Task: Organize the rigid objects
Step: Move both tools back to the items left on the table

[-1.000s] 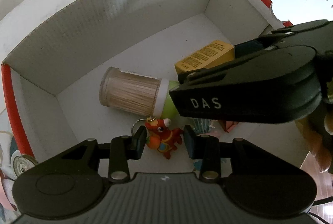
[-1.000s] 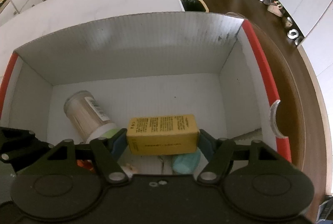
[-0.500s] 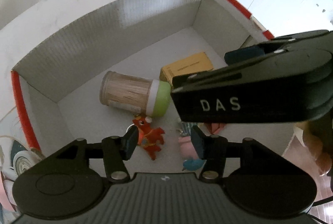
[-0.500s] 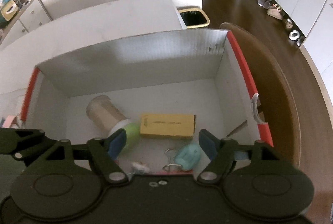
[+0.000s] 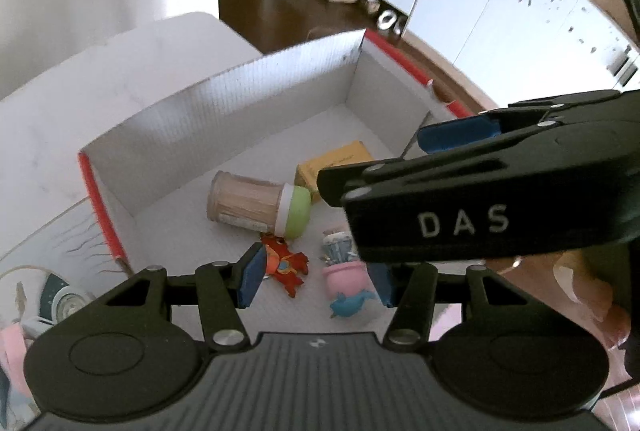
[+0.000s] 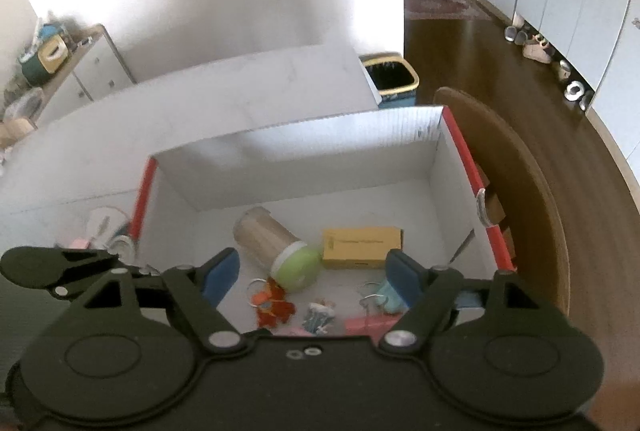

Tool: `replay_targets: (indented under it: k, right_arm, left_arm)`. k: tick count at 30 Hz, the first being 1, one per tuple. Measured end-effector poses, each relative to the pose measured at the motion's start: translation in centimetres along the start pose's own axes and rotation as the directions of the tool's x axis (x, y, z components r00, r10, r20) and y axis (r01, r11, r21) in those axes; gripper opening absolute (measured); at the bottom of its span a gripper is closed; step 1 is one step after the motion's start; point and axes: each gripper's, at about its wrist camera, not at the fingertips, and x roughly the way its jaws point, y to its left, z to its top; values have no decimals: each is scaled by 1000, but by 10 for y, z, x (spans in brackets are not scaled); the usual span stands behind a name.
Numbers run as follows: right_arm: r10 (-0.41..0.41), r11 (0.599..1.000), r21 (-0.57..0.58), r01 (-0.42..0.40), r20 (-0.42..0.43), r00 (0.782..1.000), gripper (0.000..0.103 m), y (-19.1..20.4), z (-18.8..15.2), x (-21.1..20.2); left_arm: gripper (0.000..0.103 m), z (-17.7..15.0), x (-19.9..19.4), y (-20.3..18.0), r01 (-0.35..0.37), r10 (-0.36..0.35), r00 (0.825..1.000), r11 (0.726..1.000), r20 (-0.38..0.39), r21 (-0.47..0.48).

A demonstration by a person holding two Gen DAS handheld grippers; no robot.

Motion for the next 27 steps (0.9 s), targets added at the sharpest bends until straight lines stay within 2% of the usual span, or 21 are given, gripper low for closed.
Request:
replay_targets:
  k: [4,14,24,27]
  right_arm:
    - [1,1000,14,-2,46,999,82,8,-4,-17]
    - [30,998,42,-37,159,987,88,32,-21,-59]
    - [53,994,83,-74,240,969,91,76,-50,-77]
    - [48,994,84,-73,264,963,91,94,-59,-81]
  left_arm:
    - [54,1,-3,-1,18,-18,998,1000,52,14]
    - [54,-33,-55,3,-3,-13,982,997,190,83]
    - [55,-69,-103,33,-1,-23,963,996,270,91]
    - [64,-80,-115,46,-6,-18,956,997,293,83]
